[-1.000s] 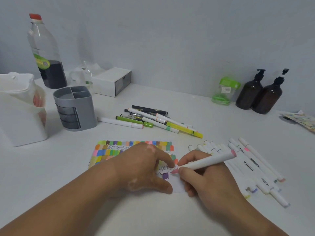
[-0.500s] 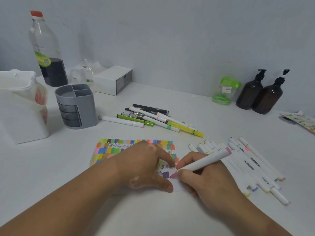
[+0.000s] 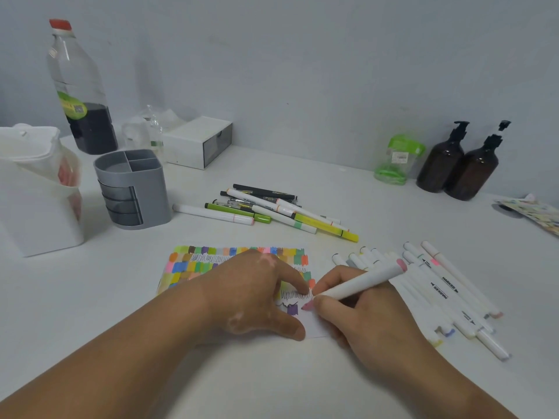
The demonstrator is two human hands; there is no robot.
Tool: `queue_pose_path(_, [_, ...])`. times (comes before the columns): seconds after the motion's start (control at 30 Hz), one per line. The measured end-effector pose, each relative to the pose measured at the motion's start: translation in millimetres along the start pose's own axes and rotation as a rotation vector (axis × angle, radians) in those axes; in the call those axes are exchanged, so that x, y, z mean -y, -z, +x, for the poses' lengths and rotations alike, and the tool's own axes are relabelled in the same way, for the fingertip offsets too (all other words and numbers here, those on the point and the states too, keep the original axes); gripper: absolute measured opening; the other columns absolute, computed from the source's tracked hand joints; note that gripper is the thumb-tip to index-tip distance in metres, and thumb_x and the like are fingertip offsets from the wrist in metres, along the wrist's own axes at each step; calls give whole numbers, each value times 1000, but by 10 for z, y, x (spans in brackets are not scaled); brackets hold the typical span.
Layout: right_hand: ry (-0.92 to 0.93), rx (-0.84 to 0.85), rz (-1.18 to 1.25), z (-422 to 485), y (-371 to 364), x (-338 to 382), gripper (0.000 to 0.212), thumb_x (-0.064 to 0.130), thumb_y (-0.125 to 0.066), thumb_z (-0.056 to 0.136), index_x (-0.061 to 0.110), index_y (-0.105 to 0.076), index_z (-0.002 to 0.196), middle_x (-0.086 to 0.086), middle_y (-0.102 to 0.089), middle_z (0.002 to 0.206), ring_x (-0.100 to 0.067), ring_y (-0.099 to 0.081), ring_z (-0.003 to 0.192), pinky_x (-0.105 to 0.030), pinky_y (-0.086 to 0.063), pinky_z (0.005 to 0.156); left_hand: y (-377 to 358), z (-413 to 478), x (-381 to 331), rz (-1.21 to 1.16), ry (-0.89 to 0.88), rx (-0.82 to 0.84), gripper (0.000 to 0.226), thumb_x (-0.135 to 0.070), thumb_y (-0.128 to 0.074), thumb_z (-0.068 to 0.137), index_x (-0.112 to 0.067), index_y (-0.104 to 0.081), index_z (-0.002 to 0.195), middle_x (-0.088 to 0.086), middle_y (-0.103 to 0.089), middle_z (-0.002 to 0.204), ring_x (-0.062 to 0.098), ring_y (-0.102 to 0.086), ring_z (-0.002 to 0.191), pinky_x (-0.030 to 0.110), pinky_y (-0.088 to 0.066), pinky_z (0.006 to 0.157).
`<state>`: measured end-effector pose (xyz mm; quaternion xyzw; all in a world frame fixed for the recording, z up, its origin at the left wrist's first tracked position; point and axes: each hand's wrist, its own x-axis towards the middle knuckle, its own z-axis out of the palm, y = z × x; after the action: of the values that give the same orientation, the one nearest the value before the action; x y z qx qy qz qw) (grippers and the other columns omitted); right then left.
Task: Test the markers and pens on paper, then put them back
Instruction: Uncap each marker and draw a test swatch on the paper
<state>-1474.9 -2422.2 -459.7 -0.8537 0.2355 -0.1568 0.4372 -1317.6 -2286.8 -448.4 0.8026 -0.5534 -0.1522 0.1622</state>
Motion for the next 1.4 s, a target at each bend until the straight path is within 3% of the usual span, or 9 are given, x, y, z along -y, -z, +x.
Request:
queue_pose_path(0.13, [0,14,-10,-2,12,10,10,24,-77,79,32,-71,80,7,-61,51,-7,-51,48,-22,-38,47,3,3,-13,3,11,-1,66,-73,-76,66,-51,-60,126,-19,-55,83,-9,-47,77,11,-33,59])
queue_pose_path(0.53, [62,-37,-116,-32,79,12,8,31,-75,67,32,-71,75,13,-60,52,-1,-49,49,-14,-38,46,21,-3,-4,12,39,0,66,-73,-77,65,-50,-57,124,-16,-53,75,-7,-49,70,14,-30,54])
queue_pose_path(0.6, [63,-68,1,-6,146,9,6,25,-76,71,26,-71,74,8,-61,53,-3,-48,45,-13,-34,42,43,-9,11,-72,65,-63,53,-66,-76,71,-48,-55,115,-13,-56,73,-2,-51,69,16,-34,54])
queue_pose_path(0.7, [23,-161,476,51,314,-13,6,18,-72,79,13,-71,76,-6,-63,60,-16,-49,46,-22,-35,39,92,9,25,-420,107,-228,12,-31,-59,95,-38,-54,102,-13,-65,86,8,-56,75,19,-47,64])
queue_pose_path(0.8, [-11,-173,812,71,411,-25,25,30,-63,81,8,-73,75,-14,-61,63,-18,-51,50,-25,-35,41,88,12,7,-626,89,-252,26,-8,-44,103,-29,-57,111,-14,-73,102,17,-59,79,43,-55,81])
queue_pose_path(1.03, [16,-168,811,76,411,5,11,22,-71,78,17,-72,68,-11,-62,62,-16,-53,48,-23,-42,41,19,-8,-77,-849,-38,-149,5,-14,-55,102,-11,-58,105,10,-75,85,28,-66,68,30,-58,67])
queue_pose_path(1.1, [38,-164,778,67,433,-12,7,21,-73,76,16,-74,71,-10,-62,61,-15,-52,48,-23,-42,41,31,-6,-76,-780,-82,-155,7,-20,-58,101,-16,-64,101,5,-76,85,25,-65,65,35,-59,67])
queue_pose_path(1.3, [70,-98,686,58,404,-20,14,15,-84,72,10,-75,82,-12,-64,66,-20,-53,53,-26,-43,46,-18,19,-68,-689,-108,-180,17,-18,-59,102,-29,-71,99,-3,-73,75,14,-65,60,22,-52,62])
queue_pose_path(1.4, [85,-107,672,69,408,-26,20,28,-80,69,13,-76,81,-11,-65,66,-20,-53,53,-26,-43,46,-21,22,-55,-673,-113,-183,17,-19,-58,102,-31,-71,103,-3,-74,78,12,-66,62,20,-53,63])
